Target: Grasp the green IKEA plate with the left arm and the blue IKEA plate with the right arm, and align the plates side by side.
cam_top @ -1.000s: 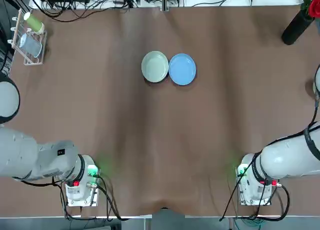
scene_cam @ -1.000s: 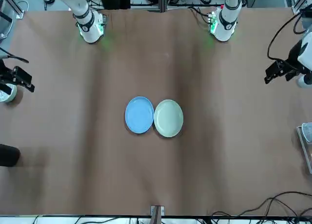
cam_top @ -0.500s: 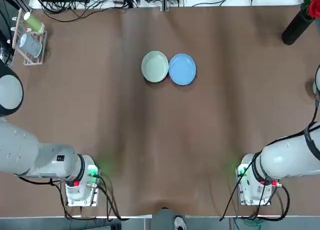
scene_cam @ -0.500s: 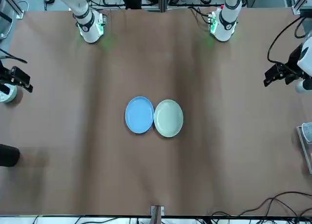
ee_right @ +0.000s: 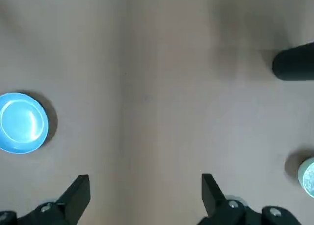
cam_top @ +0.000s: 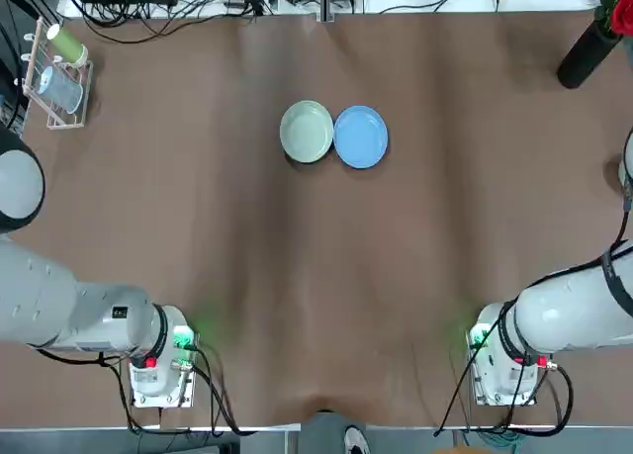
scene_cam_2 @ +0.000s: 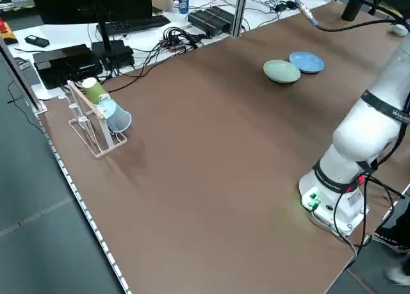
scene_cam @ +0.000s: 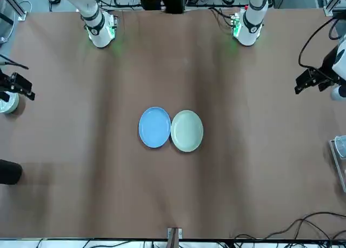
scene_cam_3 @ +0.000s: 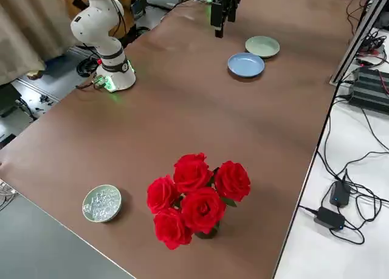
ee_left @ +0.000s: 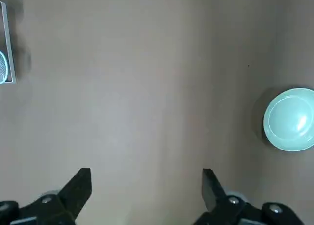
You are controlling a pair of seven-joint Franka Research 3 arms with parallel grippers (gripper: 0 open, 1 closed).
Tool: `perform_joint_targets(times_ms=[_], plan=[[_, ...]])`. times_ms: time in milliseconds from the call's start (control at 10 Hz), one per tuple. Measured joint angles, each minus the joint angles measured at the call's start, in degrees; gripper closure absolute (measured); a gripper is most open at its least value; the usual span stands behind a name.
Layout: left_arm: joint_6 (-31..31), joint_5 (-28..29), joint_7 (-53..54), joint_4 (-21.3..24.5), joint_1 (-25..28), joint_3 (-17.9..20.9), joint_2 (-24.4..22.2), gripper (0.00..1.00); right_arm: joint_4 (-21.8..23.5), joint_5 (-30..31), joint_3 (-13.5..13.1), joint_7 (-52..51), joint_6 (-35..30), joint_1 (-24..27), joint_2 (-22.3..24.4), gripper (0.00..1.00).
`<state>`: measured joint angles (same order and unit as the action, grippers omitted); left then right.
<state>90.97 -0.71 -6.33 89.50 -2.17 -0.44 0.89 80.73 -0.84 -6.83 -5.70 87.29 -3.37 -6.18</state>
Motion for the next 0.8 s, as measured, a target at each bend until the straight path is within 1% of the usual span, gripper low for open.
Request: perform_joint_targets(times_ms=[500, 800], plan=[[0.0, 0.0, 0.07, 0.34, -4.78, 5.19, -0.05, 0.01, 0.05, 0.0, 0.01, 0.0, 0.06, 0.52, -0.05, 0.0], [0.0, 0.0, 0.07, 0.48, -4.88, 5.69, -0.06, 0.01, 0.05, 0.0, 0.13, 0.0, 0.51, 0.5, -0.06, 0.0]])
